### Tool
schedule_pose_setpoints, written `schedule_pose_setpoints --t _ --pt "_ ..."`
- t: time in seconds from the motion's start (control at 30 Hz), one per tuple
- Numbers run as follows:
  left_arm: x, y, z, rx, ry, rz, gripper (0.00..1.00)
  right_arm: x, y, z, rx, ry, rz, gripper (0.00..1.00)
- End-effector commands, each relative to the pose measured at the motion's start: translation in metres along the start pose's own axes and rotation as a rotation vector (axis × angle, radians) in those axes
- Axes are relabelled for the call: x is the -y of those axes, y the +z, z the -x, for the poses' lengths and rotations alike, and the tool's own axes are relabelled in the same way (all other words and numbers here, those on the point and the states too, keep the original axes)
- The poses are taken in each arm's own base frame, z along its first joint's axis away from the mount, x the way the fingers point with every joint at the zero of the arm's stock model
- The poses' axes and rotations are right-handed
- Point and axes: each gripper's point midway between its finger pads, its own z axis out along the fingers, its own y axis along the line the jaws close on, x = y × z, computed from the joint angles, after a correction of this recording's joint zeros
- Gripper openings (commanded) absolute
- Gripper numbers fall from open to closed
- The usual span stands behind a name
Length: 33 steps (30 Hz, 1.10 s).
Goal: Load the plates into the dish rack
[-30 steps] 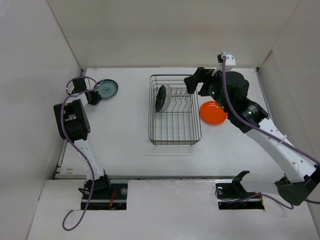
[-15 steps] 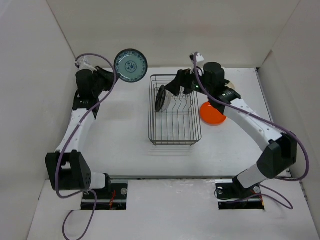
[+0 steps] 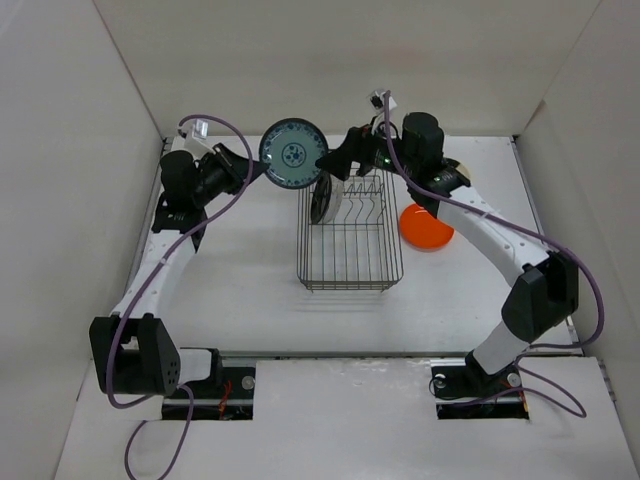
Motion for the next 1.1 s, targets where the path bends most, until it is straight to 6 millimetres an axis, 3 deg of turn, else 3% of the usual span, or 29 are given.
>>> schedule_pose_setpoints --t 0.0,0.17,0.23,0.27,0.3,0.33,0.37,0.4,0.47,0.6,0.63,0.67,0.7,0.83,0.9,0.93,1.07 --pt "0.051 -0.008 0.009 0.014 0.106 -0.201 0.0 -0.014 0.007 0.03 0.081 -0.048 0.065 0.9" --pt "0.064 -0.009 -0.002 -0.019 0.096 -0.266 0.0 -0.004 0.017 0.031 0.082 -0.05 0.067 0.9" --pt "0.064 -0.005 -0.01 -0.052 0.093 -0.283 0.0 -0.002 0.019 0.025 0.067 -0.032 0.073 0.84" --pt "0.066 -0.005 -0.013 -0.059 0.094 -0.289 0.0 0.002 0.02 0.025 0.069 -0.034 0.078 0.75" --pt "0.063 -0.003 -0.014 -0.064 0.089 -0.283 0.0 -0.003 0.02 0.029 0.082 -0.019 0.096 0.44" --pt "0.063 -0.003 -0.014 -0.064 0.088 -0.283 0.0 -0.004 0.02 0.031 0.088 -0.013 0.1 0.2" --pt "0.061 0.001 -0.017 -0.07 0.082 -0.277 0.0 -0.005 0.02 0.031 0.088 -0.003 0.101 0.07" --pt "0.057 0.002 -0.018 -0.073 0.069 -0.257 0.0 -0.004 0.02 0.029 0.088 -0.003 0.101 0.0" --pt "0.041 0.01 -0.017 -0.079 0.038 -0.173 0.0 -0.006 0.016 0.032 0.098 0.007 0.091 0.0" --pt "0.01 0.017 -0.014 -0.05 0.042 -0.02 0.63 -0.001 0.0 0.045 0.166 0.006 -0.003 0.0" --pt "0.006 0.014 -0.011 -0.031 0.062 0.011 1.0 0.01 -0.005 0.036 0.145 0.018 -0.072 0.0" --pt "0.0 0.012 -0.009 -0.015 0.069 0.049 1.0 0.013 -0.017 0.046 0.171 0.0 -0.141 0.0" --pt "-0.008 0.009 -0.001 0.017 0.071 0.123 1.0 0.042 -0.028 0.053 0.219 0.013 -0.324 0.0" --pt "-0.036 -0.003 0.019 0.073 0.087 0.357 1.0 0.093 -0.078 0.036 0.184 0.035 -0.824 0.0" --pt "-0.051 -0.008 0.024 0.069 0.097 0.462 1.0 0.113 -0.1 0.017 0.117 0.036 -1.004 0.0" --pt "-0.063 -0.012 0.028 0.065 0.089 0.553 1.0 0.113 -0.106 0.016 0.123 0.047 -1.047 0.0" --pt "-0.077 -0.018 0.031 0.063 0.111 0.638 1.0 0.128 -0.121 -0.003 0.088 0.053 -1.157 0.0"
